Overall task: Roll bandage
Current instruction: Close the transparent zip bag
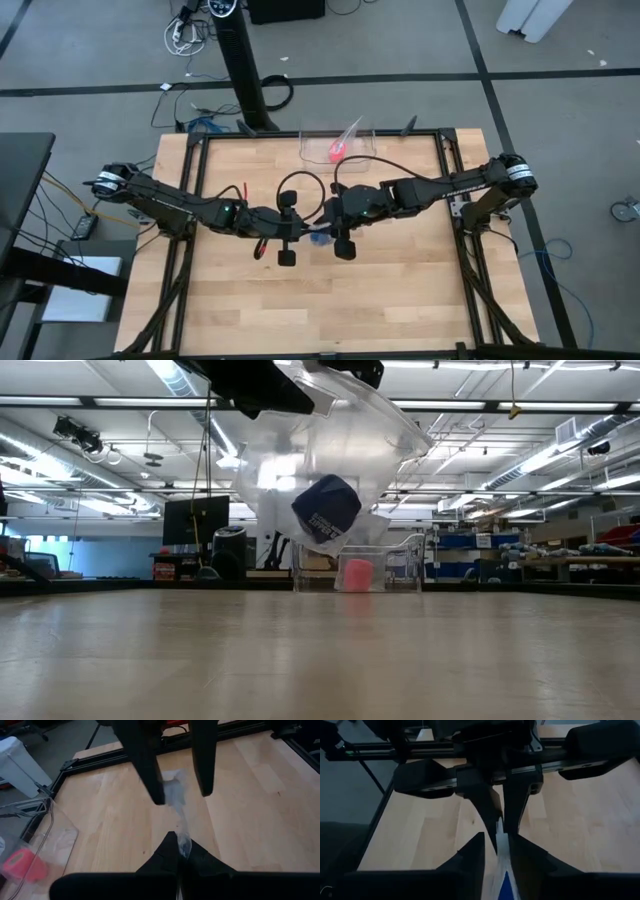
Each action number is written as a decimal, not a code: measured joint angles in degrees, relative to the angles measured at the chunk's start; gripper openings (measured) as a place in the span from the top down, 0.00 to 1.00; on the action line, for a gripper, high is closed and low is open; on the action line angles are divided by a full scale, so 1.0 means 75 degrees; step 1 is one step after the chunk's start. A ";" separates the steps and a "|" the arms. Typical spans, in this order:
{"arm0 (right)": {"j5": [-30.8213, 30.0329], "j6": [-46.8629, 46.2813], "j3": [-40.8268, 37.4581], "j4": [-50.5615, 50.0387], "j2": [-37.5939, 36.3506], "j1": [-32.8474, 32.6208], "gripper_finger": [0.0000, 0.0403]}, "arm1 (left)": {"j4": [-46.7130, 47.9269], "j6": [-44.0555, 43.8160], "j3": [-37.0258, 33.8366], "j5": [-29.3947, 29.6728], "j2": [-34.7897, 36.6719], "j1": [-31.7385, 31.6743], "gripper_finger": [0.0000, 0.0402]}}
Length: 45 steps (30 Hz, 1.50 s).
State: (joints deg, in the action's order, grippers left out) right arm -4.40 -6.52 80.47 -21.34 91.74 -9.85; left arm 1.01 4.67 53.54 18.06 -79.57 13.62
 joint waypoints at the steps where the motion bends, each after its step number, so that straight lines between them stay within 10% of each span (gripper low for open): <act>1: 0.0000 0.0006 0.0000 -0.0003 0.0000 0.0015 0.79 | 0.0000 0.0000 0.0000 -0.0003 0.0000 0.0000 1.00; 10: -0.0075 0.0101 0.0000 -0.0288 0.0003 0.0026 0.97 | -0.0289 -0.0003 0.0000 -0.0173 0.0007 -0.0002 1.00; 45: -0.1061 0.0218 0.0000 -0.0845 -0.0268 -0.0580 0.97 | -0.0730 -0.1458 0.0271 -0.1510 0.0023 -0.0052 0.71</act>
State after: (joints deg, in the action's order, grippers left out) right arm -12.36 -4.89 80.47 -27.68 89.73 -14.20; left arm -4.47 -6.27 55.57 6.74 -79.40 13.23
